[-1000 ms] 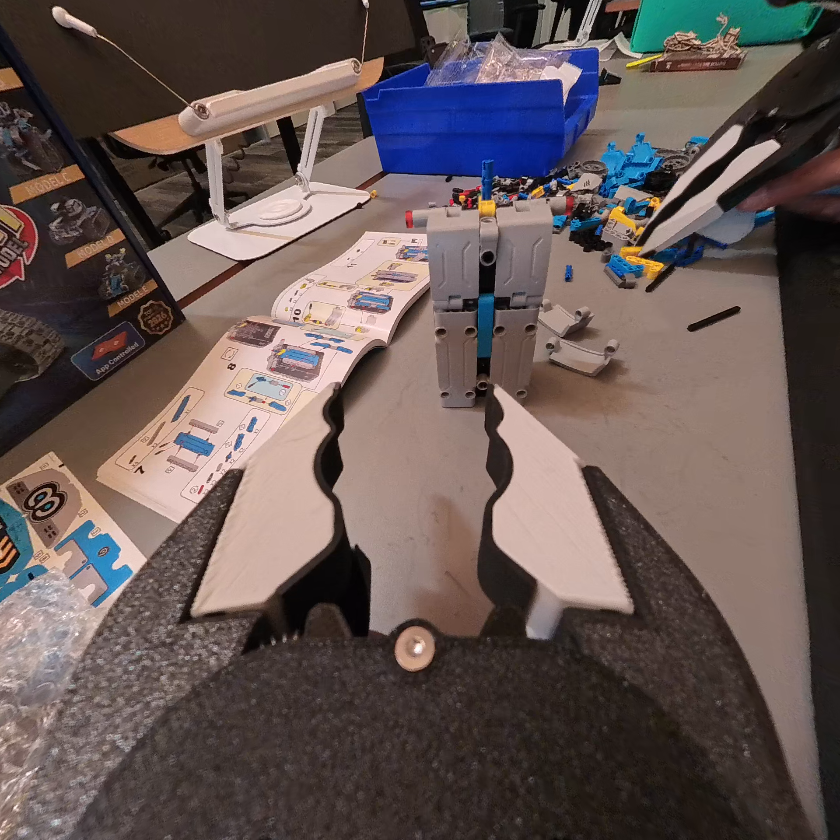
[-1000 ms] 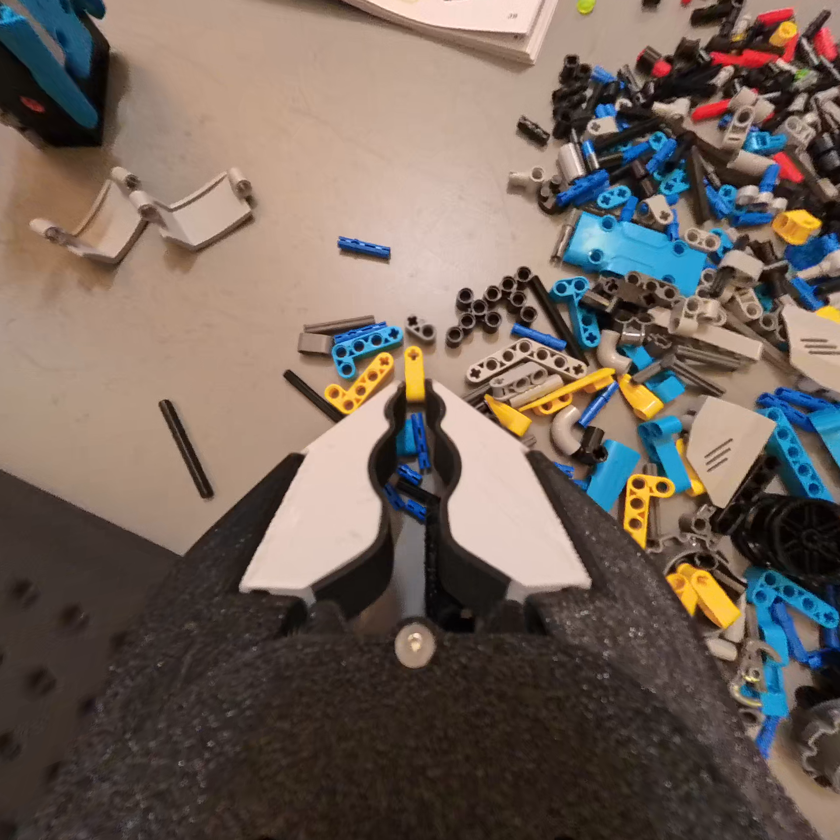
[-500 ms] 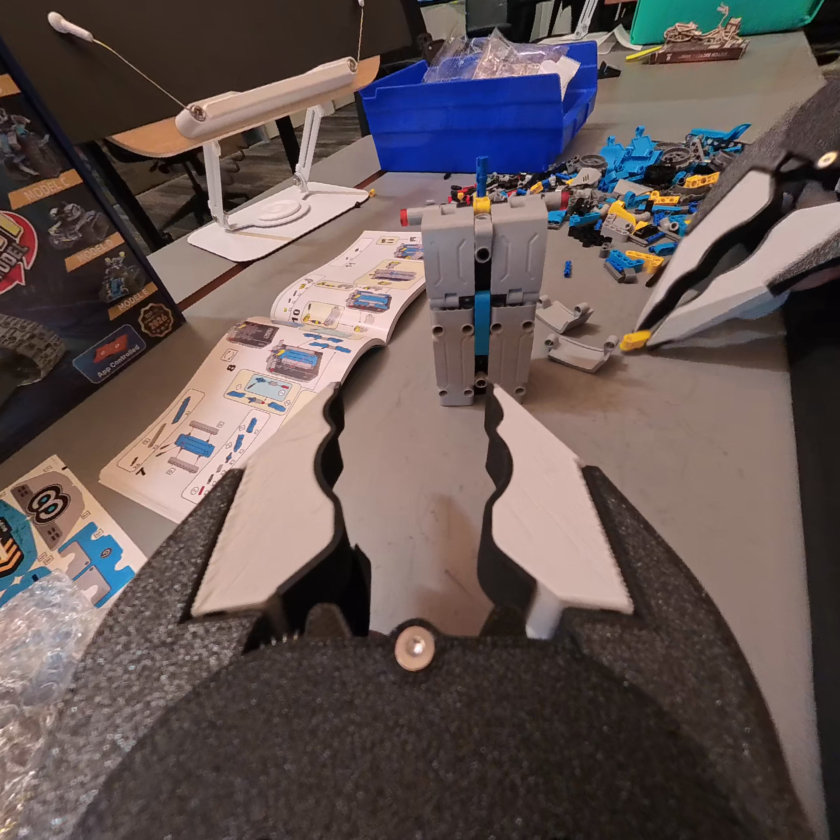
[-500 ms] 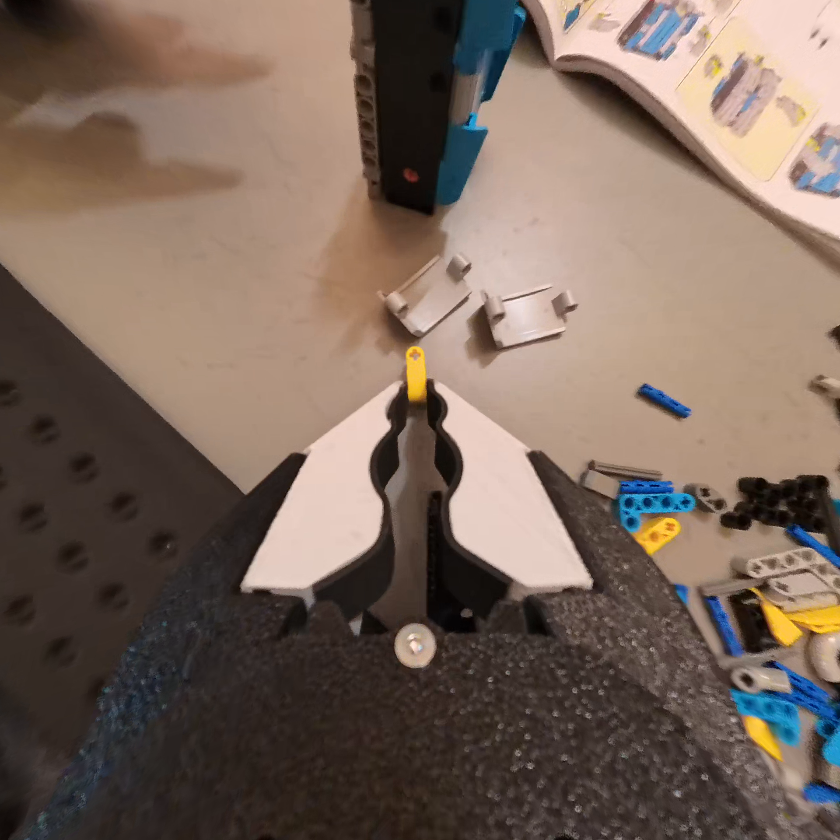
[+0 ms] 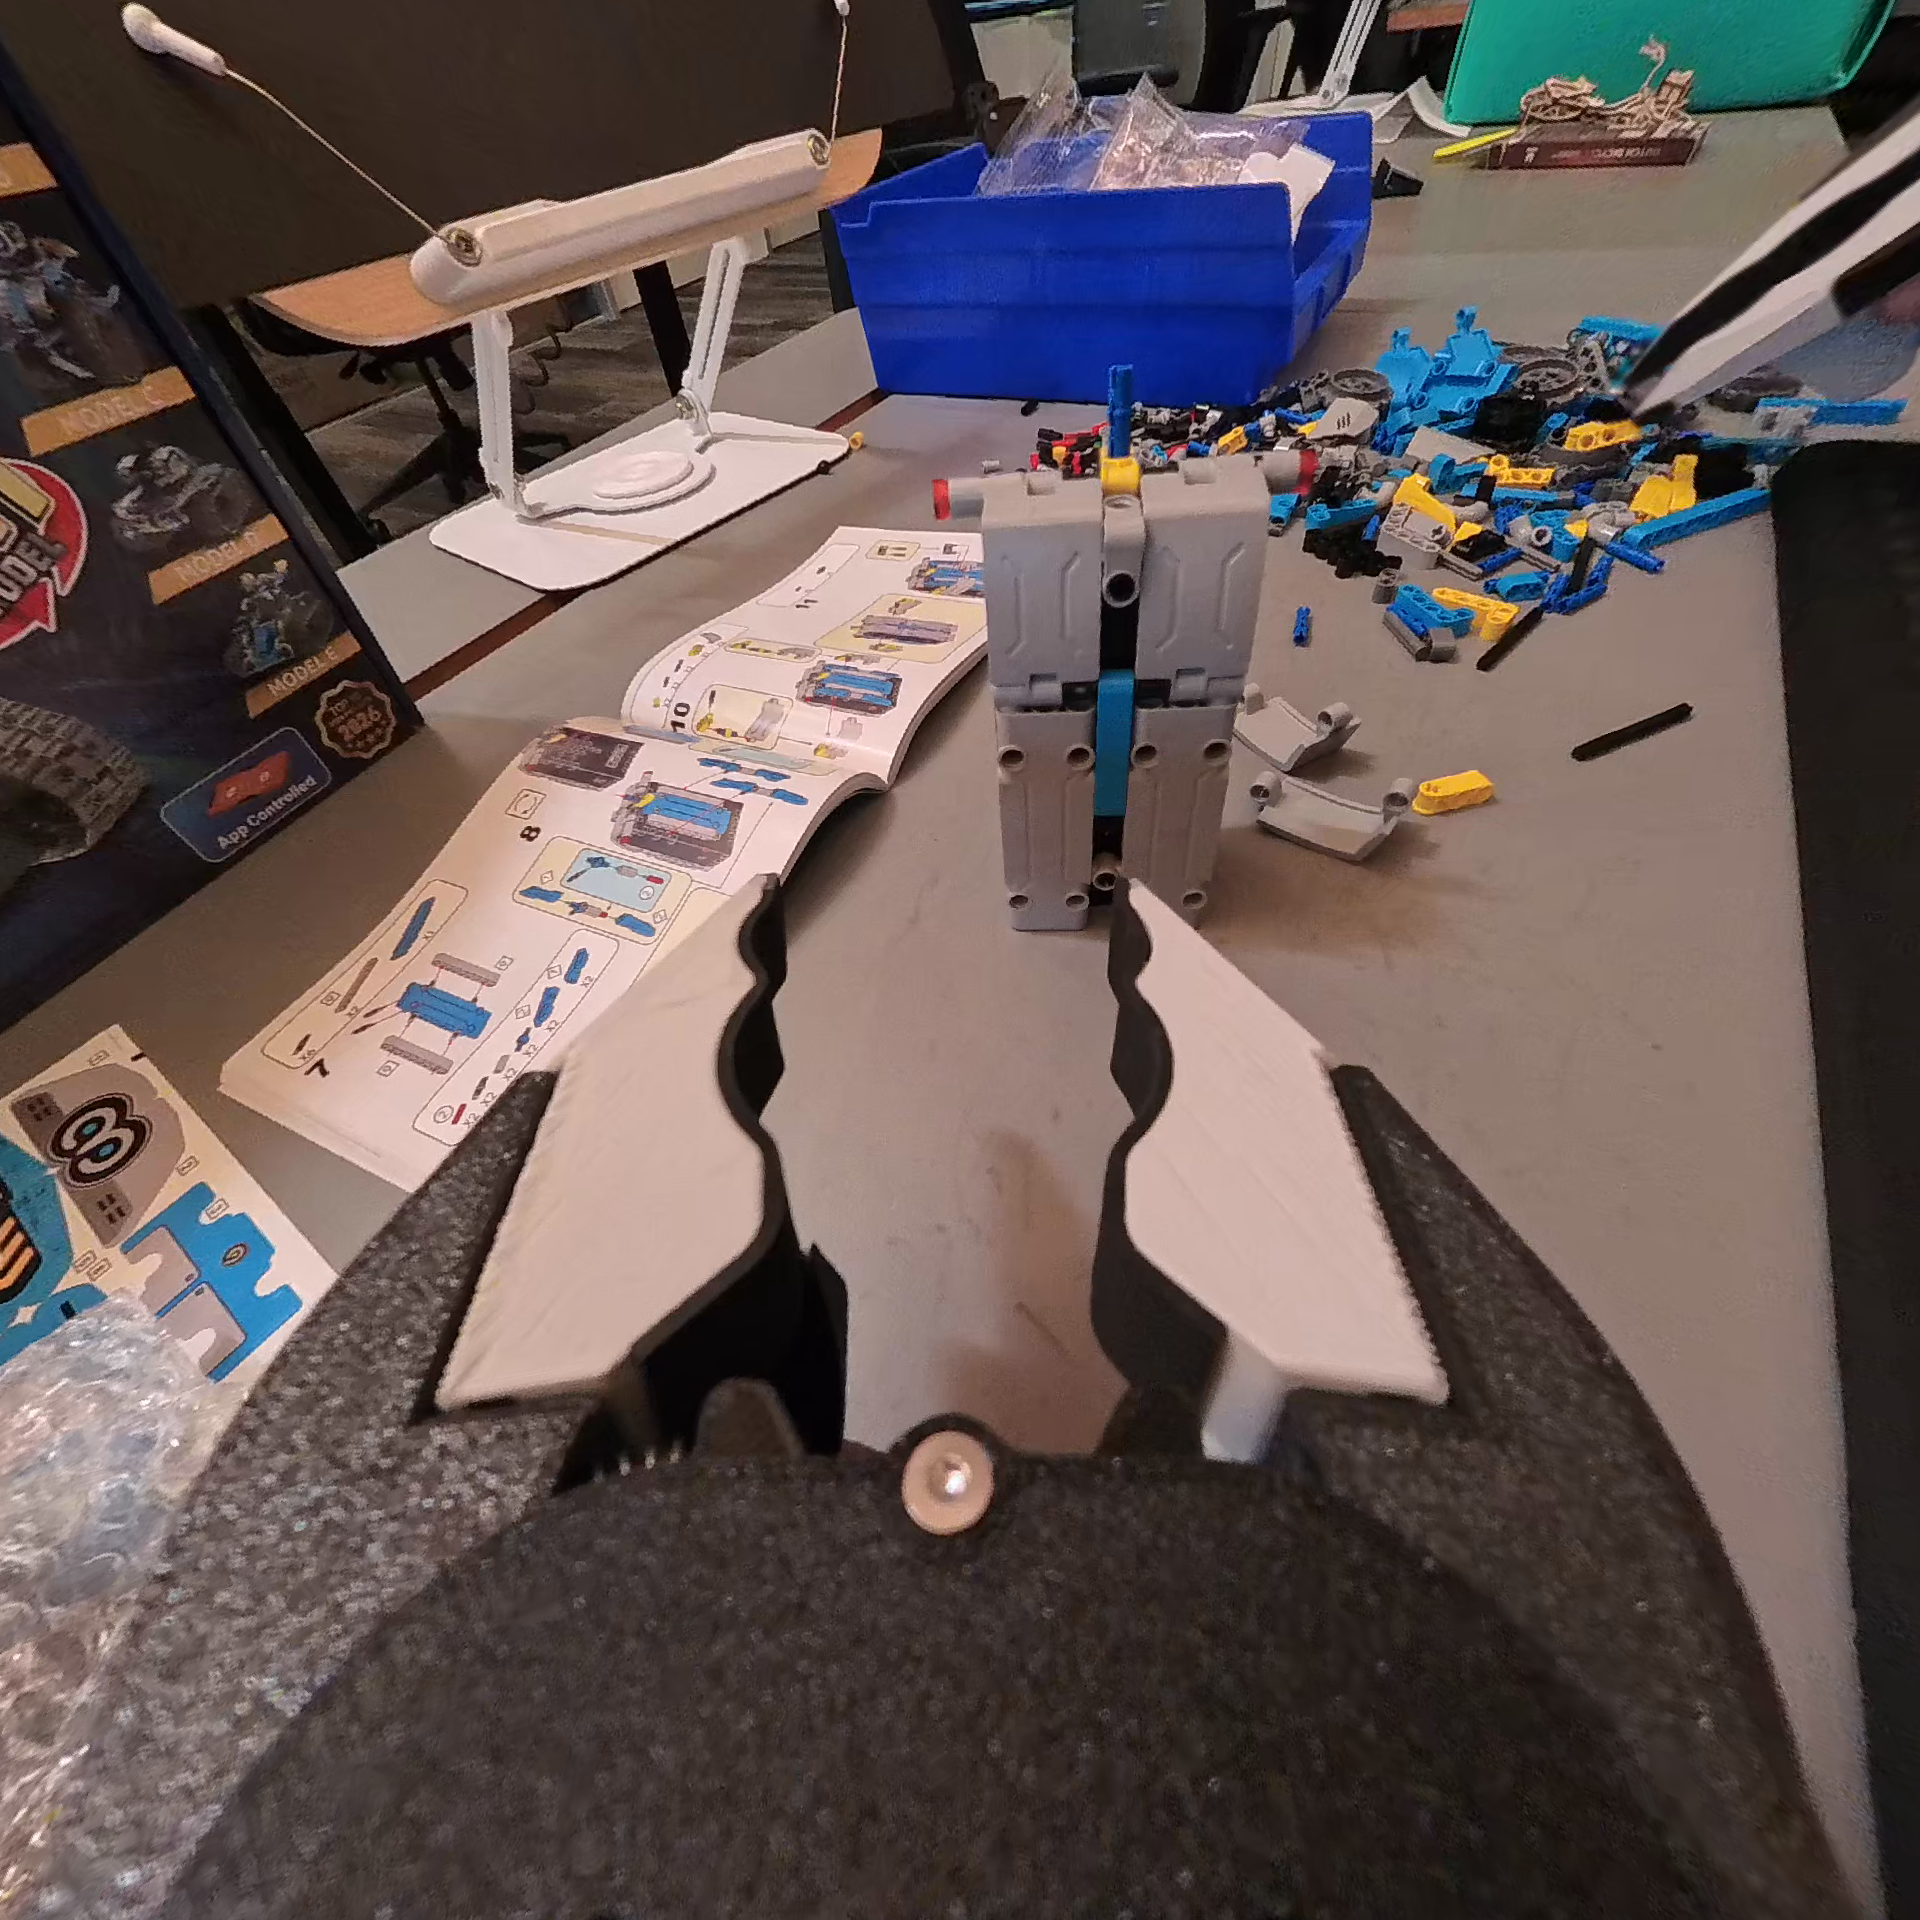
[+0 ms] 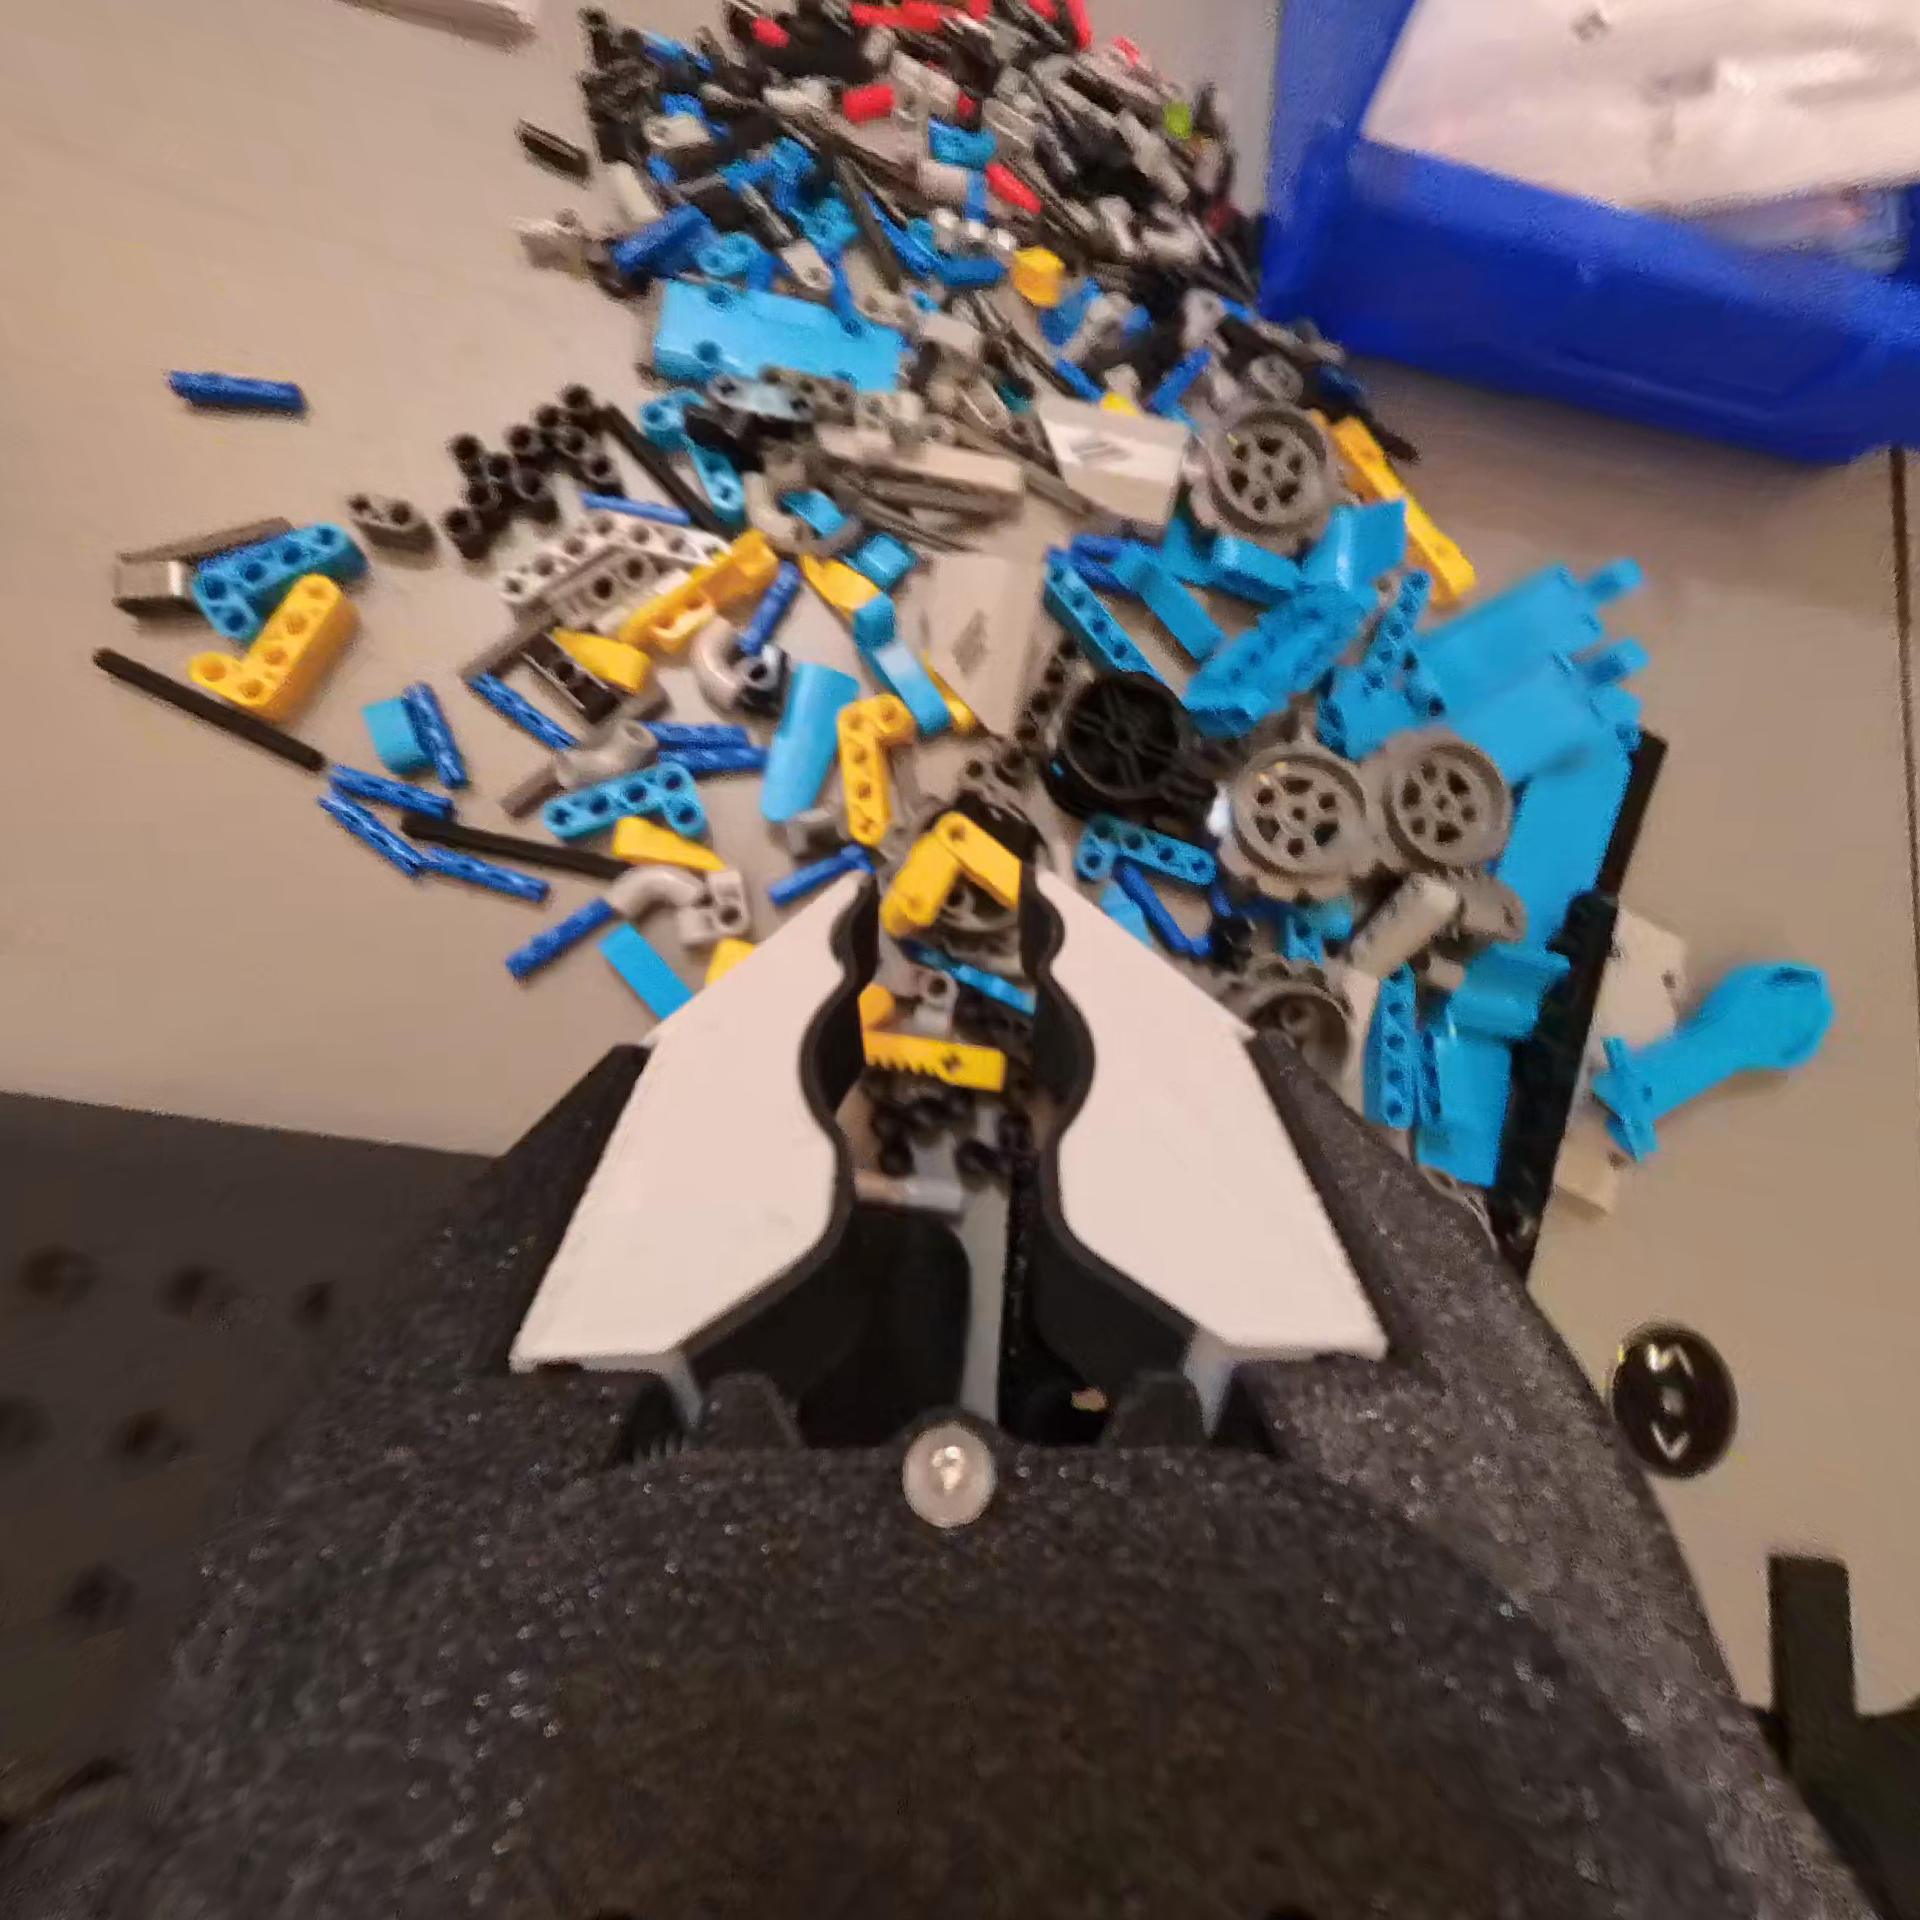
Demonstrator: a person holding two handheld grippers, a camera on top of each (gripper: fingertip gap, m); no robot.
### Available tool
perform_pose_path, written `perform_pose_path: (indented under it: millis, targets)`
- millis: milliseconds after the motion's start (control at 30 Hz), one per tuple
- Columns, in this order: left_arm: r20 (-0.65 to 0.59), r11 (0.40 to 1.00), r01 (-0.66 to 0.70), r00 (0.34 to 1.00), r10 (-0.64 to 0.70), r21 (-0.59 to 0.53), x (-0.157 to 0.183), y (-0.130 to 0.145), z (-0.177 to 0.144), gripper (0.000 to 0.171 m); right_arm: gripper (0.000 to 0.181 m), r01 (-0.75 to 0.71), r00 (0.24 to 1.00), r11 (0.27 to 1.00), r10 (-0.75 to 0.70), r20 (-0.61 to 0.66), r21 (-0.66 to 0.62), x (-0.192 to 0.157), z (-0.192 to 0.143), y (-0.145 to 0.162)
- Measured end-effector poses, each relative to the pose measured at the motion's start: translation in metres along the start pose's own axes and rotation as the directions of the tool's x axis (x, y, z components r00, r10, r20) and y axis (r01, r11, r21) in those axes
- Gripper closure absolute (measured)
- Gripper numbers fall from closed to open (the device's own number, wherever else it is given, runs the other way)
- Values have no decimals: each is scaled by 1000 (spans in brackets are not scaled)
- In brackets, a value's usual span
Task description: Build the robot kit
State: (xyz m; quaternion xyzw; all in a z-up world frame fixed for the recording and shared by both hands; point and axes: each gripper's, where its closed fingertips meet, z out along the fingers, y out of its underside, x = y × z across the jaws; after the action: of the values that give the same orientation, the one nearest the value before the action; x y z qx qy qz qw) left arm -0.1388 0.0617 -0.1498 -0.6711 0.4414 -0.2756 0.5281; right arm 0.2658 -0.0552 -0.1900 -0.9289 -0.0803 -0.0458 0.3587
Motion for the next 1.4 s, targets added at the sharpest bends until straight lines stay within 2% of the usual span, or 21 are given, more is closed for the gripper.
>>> perform_pose_path:
  millis: [133, 267, 433, 500, 633, 800, 1000, 1133, 1233, 1400]
  targets:
    - [-2, 1000, 3, 1000, -3, -4, 0, 0, 0, 109, 154, -27, 997, 1000, 27, 70, 5, -6, -3, 5]
    - [-1, 1000, -1, 1000, 1, -3, 0, 0, 0, 109, 160, 63, 996, 998, -64, -55, -32, 5, 3, 11]
    - [-2, 1000, -7, 1000, 7, -4, 1, 1, 1, 109, 166, -11, 994, 1000, 11, -109, 2, 26, -1, 8]
    - [-2, 1000, -6, 1000, 6, -3, 1, 0, 0, 109, 166, -17, 996, 1000, 16, -90, -4, 25, 0, 11]
    - [-1, 1000, -7, 1000, 7, -2, 1, 0, 0, 109, 162, -17, 999, 1000, 16, 48, 0, 1, 5, 10]
    - [-1, 1000, -10, 1000, 10, -3, 1, 0, 0, 109, 161, 6, 997, 1000, -6, 73, -2, -12, 14, 6]
    - [-1, 1000, -13, 1000, 13, -3, 2, 0, 0, 109, 160, 19, 1000, 999, -19, 2, 40, 0, 12, -1]
    - [-2, 1000, -14, 1000, 14, -4, 2, 0, 0, 109, 157, 25, 1000, 999, -26, 17, 47, 3, 19, -3]
    - [0, 1000, -18, 1000, 18, -3, 3, 0, 0, 109, 171, 55, 998, 998, -56, 8, 41, 3, 21, -3]
    - [-1, 1000, -15, 1000, 15, -2, 2, 0, 0, 109, 173, 106, 993, 994, -104, -54, 40, 8, 14, -5]
